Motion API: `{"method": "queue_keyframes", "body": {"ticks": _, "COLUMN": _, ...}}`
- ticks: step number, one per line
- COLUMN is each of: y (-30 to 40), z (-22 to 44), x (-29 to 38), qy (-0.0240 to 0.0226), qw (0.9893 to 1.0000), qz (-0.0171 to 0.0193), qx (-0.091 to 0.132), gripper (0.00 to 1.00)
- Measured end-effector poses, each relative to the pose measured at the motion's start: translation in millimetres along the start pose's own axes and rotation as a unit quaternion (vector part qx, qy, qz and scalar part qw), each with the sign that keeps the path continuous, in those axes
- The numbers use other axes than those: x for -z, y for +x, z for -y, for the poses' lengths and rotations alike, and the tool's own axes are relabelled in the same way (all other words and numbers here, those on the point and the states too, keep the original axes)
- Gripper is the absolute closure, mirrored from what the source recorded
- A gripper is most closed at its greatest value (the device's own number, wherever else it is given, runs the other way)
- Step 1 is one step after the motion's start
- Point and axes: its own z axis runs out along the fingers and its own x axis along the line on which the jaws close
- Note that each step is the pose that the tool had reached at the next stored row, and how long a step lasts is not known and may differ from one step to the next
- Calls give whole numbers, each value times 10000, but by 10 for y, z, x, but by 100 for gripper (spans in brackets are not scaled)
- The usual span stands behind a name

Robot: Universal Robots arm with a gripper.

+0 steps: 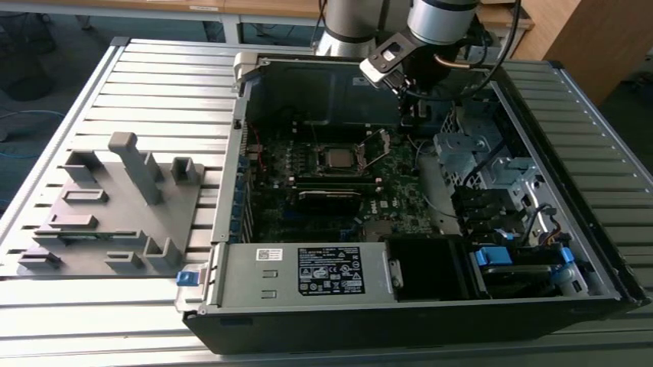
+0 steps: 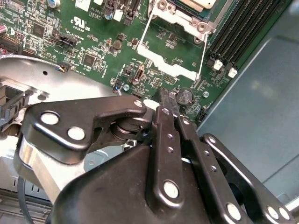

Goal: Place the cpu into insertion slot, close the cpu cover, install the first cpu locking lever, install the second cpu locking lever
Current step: 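Close the cpu cover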

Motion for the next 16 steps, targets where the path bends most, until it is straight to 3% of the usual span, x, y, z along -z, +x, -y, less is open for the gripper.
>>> {"method": "queue_keyframes", "body": {"ticks": 9, "y": -1, "z": 2, "x": -85, "qy": 0, "qw": 10000, "qz": -1, "qx": 0, "gripper": 90}}
{"method": "queue_keyframes", "body": {"ticks": 16, "y": -1, "z": 2, "x": -101, "qy": 0, "qw": 10000, "qz": 0, "qx": 0, "gripper": 90}}
